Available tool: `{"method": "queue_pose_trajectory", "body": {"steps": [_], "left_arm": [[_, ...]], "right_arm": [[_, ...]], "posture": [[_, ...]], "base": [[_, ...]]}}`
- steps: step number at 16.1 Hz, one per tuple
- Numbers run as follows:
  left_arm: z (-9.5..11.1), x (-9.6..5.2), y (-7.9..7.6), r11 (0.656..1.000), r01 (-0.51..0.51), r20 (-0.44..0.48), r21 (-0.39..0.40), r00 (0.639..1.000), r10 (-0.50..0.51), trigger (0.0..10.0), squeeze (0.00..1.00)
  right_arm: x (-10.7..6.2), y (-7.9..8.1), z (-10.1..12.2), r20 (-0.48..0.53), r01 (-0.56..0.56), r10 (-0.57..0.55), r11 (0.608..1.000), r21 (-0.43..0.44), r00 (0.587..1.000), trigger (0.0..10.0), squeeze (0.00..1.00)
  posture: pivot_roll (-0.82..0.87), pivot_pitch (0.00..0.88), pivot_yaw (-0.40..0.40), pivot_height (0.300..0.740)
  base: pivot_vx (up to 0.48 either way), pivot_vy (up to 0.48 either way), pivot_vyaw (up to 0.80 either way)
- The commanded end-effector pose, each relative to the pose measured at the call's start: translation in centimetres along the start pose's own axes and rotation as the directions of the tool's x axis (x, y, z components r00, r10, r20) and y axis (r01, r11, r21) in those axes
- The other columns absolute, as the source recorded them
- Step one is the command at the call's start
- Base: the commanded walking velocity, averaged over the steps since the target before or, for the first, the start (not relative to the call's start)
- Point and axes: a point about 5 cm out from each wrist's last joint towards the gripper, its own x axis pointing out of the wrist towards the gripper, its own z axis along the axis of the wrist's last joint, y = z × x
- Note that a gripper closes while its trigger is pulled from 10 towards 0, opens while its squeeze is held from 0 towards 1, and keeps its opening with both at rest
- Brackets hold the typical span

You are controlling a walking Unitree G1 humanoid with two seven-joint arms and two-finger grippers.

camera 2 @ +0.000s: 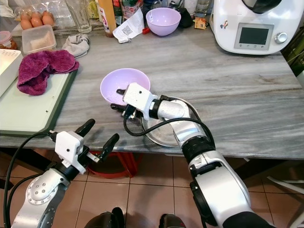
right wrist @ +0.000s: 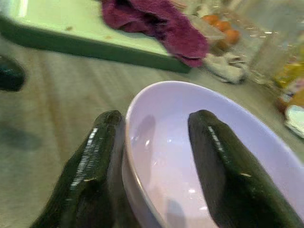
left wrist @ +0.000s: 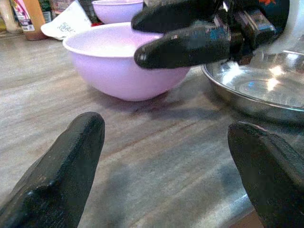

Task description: Setting the table

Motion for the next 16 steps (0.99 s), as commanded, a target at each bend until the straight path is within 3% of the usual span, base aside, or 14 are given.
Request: {"method": "queue_pose_trajectory", "body": {"steps": [1, 5, 8, 11, 12, 13, 16], "left_arm": [[0.2, 0.0, -0.2, 1.000, 0.004, 0.002, 0.007, 1.000, -0.004, 10.0, 0.00], [0.4, 0.5, 0.0, 1.000, -0.008, 0.020, 0.011, 1.000, 0.008, 10.0, 0.00], [0.4, 0.7, 0.2, 1.000, -0.012, 0.022, 0.010, 1.000, 0.012, 10.0, 0.00], [0.4, 0.9, 0.2, 1.000, -0.012, 0.029, 0.007, 1.000, 0.012, 10.0, 0.00], [0.4, 1.0, 0.3, 1.000, -0.013, 0.031, 0.005, 0.999, 0.013, 10.0, 0.00], [0.4, 1.0, 0.3, 1.000, -0.014, 0.031, 0.004, 0.999, 0.013, 10.0, 0.00], [0.2, 1.0, 0.6, 1.000, -0.015, 0.041, -0.008, 0.999, 0.015, 10.0, 0.00]], "right_arm": [[0.0, -1.2, 1.2, 0.040, 0.035, -0.034, 0.999, -0.031, 0.999, 10.0, 1.00], [-1.3, -2.5, 2.8, 0.148, 0.204, -0.198, 0.979, -0.025, 0.969, 10.0, 1.00], [-2.4, -2.3, 3.2, 0.185, 0.287, -0.282, 0.958, 0.000, 0.941, 10.0, 1.00], [-4.2, -2.0, 2.4, 0.141, 0.429, -0.436, 0.900, 0.076, 0.889, 10.0, 1.00], [-5.7, -1.1, 2.0, 0.102, 0.503, -0.514, 0.856, 0.117, 0.851, 10.0, 1.00], [-6.0, -0.9, 2.0, 0.095, 0.518, -0.530, 0.846, 0.122, 0.843, 10.0, 1.00], [-8.0, 0.7, 0.9, -0.003, 0.622, -0.631, 0.762, 0.180, 0.775, 10.0, 1.00]], "posture": [[-0.06, 0.204, 0.017, 0.740], [-0.07, 0.188, 0.019, 0.740], [-0.09, 0.183, 0.024, 0.740], [-0.10, 0.181, 0.023, 0.740], [-0.10, 0.180, 0.022, 0.740], [-0.10, 0.180, 0.022, 0.740], [-0.12, 0.178, 0.023, 0.740]], "base": [[0.000, 0.000, 0.00], [0.000, 0.000, 0.00], [0.000, 0.000, 0.00], [0.000, 0.000, 0.00], [0.000, 0.000, 0.00], [0.000, 0.000, 0.00], [0.000, 0.000, 0.00]]}}
